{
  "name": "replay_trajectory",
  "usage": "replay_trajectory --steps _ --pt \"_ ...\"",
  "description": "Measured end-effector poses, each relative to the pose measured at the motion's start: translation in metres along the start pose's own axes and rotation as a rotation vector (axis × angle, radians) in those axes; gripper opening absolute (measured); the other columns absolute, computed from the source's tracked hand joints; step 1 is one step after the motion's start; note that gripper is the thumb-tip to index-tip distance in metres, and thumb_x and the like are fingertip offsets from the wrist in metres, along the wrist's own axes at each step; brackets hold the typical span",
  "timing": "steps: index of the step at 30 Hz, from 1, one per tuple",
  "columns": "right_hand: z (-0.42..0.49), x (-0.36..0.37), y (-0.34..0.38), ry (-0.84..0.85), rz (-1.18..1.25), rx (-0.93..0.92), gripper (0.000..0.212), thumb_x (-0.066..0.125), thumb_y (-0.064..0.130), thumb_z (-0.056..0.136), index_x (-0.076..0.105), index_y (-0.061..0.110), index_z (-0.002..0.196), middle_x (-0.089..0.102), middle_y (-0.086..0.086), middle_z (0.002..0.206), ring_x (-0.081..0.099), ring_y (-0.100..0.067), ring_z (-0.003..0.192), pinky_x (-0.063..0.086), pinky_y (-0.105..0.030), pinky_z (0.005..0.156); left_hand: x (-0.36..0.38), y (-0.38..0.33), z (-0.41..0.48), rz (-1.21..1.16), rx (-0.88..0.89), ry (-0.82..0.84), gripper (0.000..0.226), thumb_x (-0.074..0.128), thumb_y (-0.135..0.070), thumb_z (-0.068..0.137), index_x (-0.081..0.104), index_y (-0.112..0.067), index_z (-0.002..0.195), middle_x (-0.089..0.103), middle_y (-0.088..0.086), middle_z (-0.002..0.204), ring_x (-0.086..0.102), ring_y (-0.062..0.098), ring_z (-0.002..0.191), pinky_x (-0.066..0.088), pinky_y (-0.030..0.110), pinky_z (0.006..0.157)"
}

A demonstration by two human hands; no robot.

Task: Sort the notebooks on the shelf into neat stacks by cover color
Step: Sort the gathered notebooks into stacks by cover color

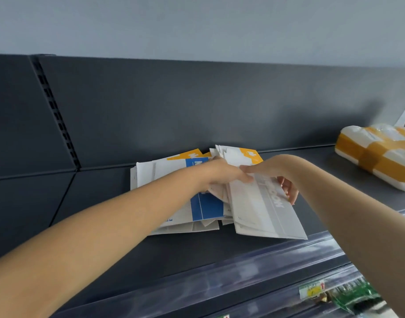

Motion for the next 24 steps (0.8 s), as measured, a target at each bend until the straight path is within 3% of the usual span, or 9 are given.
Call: replay_trajectory --steps 2,5,8,9,11,14,16,20,24 --pt "0.002 -0.002 -0.004 -0.013 0.023 -0.007 0.113 0.061 0.081 0.062 0.031 0.009 0.144 0.048 -0.018 0.114 0.054 -0.041 0.103 0.049 -0.053 0.086 -0.004 -0.002 0.003 -0.097 0.001 -0.050 0.102 0.079 -0.049 0.038 0.050 -0.022 0.132 0.062 -0.002 0.120 0.059 0.021 0.108 0.052 0.041 0.092" --pt "0.002 -0.005 -0.007 -0.018 -0.007 -0.040 0.116 0.049 0.090 0.058 0.038 0.006 0.137 0.052 -0.015 0.107 0.056 -0.036 0.089 0.049 -0.047 0.082 -0.011 -0.005 0.000 -0.236 0.018 -0.073 0.071 0.079 -0.022 0.069 0.042 -0.013 0.129 0.059 0.006 0.120 0.058 0.025 0.109 0.052 0.041 0.091" --pt "0.000 -0.012 -0.002 -0.062 -0.060 -0.117 0.100 0.042 0.098 0.049 0.054 0.010 0.097 0.055 -0.009 0.082 0.053 -0.026 0.068 0.048 -0.036 0.070 -0.022 -0.001 0.000 -0.307 0.050 -0.103 0.052 0.071 -0.015 0.080 0.046 -0.011 0.125 0.058 0.004 0.120 0.054 0.023 0.113 0.047 0.036 0.088" --pt "-0.001 -0.015 0.000 -0.086 -0.048 -0.146 0.093 0.040 0.099 0.046 0.050 0.013 0.079 0.051 -0.006 0.070 0.049 -0.023 0.060 0.045 -0.032 0.064 -0.027 0.001 0.000 -0.328 0.066 -0.110 0.053 0.073 -0.017 0.077 0.049 -0.011 0.124 0.061 0.003 0.119 0.055 0.023 0.114 0.047 0.037 0.091" --pt "0.000 -0.021 0.002 -0.167 -0.013 -0.225 0.085 0.038 0.099 0.048 0.044 0.016 0.068 0.052 -0.003 0.062 0.051 -0.023 0.062 0.045 -0.032 0.064 -0.036 0.007 -0.002 -0.372 0.092 -0.136 0.045 0.073 -0.017 0.079 0.057 -0.010 0.120 0.066 0.005 0.115 0.060 0.025 0.111 0.048 0.041 0.096" --pt "0.012 -0.022 0.008 -0.259 0.069 -0.337 0.075 0.051 0.085 0.064 0.057 0.017 0.094 0.060 -0.001 0.090 0.058 -0.028 0.097 0.049 -0.036 0.085 -0.049 0.020 -0.010 -0.490 0.092 -0.200 0.018 0.065 -0.007 0.089 0.064 -0.007 0.108 0.070 0.008 0.105 0.066 0.023 0.093 0.053 0.034 0.076" --pt "0.019 -0.016 0.008 -0.277 0.107 -0.334 0.082 0.061 0.077 0.065 0.056 0.014 0.117 0.058 -0.003 0.110 0.057 -0.027 0.102 0.051 -0.038 0.087 -0.055 0.030 -0.011 -0.528 0.070 -0.239 0.013 0.063 -0.008 0.091 0.066 -0.007 0.104 0.071 0.007 0.100 0.067 0.018 0.083 0.050 0.028 0.063" --pt "0.031 -0.003 0.007 -0.320 0.087 -0.263 0.083 0.065 0.072 0.068 0.056 0.008 0.119 0.056 -0.002 0.097 0.054 -0.024 0.092 0.043 -0.032 0.073 -0.059 0.046 -0.004 -0.495 0.027 -0.235 0.021 0.072 -0.017 0.086 0.068 -0.008 0.104 0.073 0.005 0.102 0.068 0.020 0.091 0.054 0.034 0.083" --pt "0.039 0.008 0.007 -0.360 0.085 -0.250 0.100 0.054 0.085 0.061 0.050 0.013 0.131 0.052 -0.009 0.129 0.039 -0.030 0.127 0.039 -0.044 0.100 -0.058 0.049 0.001 -0.495 0.022 -0.231 0.054 0.085 -0.025 0.068 0.063 -0.007 0.114 0.073 0.003 0.105 0.067 0.022 0.101 0.051 0.040 0.096"
Point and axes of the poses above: each hand's wrist, its own z-axis towards the middle knuckle, its own x-axis out of the palm, y = z × x, the point moved 6 cm from there along z, towards the middle knuckle
